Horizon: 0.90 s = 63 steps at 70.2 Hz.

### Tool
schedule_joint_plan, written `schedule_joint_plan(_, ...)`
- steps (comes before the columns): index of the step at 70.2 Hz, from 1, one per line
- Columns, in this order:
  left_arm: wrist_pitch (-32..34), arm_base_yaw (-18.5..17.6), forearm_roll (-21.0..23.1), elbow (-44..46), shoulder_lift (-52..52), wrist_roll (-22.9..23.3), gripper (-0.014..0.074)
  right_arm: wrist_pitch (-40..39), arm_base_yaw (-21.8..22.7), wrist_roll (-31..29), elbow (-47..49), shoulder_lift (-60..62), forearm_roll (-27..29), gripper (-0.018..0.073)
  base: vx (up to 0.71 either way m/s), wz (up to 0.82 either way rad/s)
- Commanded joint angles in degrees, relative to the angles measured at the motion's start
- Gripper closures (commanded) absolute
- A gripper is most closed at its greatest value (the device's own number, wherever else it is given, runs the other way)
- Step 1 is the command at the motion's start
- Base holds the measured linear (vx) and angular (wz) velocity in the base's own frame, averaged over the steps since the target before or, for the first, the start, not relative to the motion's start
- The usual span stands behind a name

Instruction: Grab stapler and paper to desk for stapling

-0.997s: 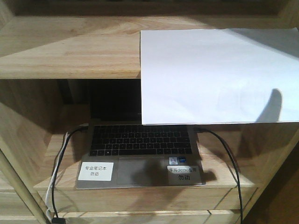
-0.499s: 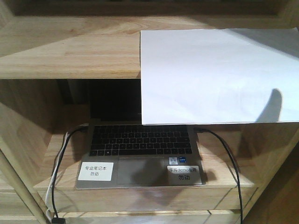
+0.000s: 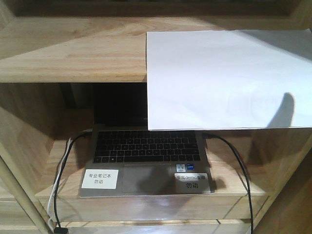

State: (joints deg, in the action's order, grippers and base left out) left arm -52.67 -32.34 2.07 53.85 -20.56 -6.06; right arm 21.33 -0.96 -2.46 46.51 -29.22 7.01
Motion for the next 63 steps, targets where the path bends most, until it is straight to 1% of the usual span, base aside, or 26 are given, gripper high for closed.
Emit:
schedule_joint_plan(1, 6.80, -0.17, 0.49, 1.21, -0.61, 0.14, 0.0603, -4.21, 0.46, -0.59, 1.84, -0.72, -0.02, 0.0108, 0.00, 0.00)
schedule_joint_plan(63, 6.80, -0.17, 0.49, 1.21, -0.61, 0.14, 0.0603, -4.32, 0.46, -0.53, 1.84, -0.72, 0.23, 0.0108, 0.00, 0.00)
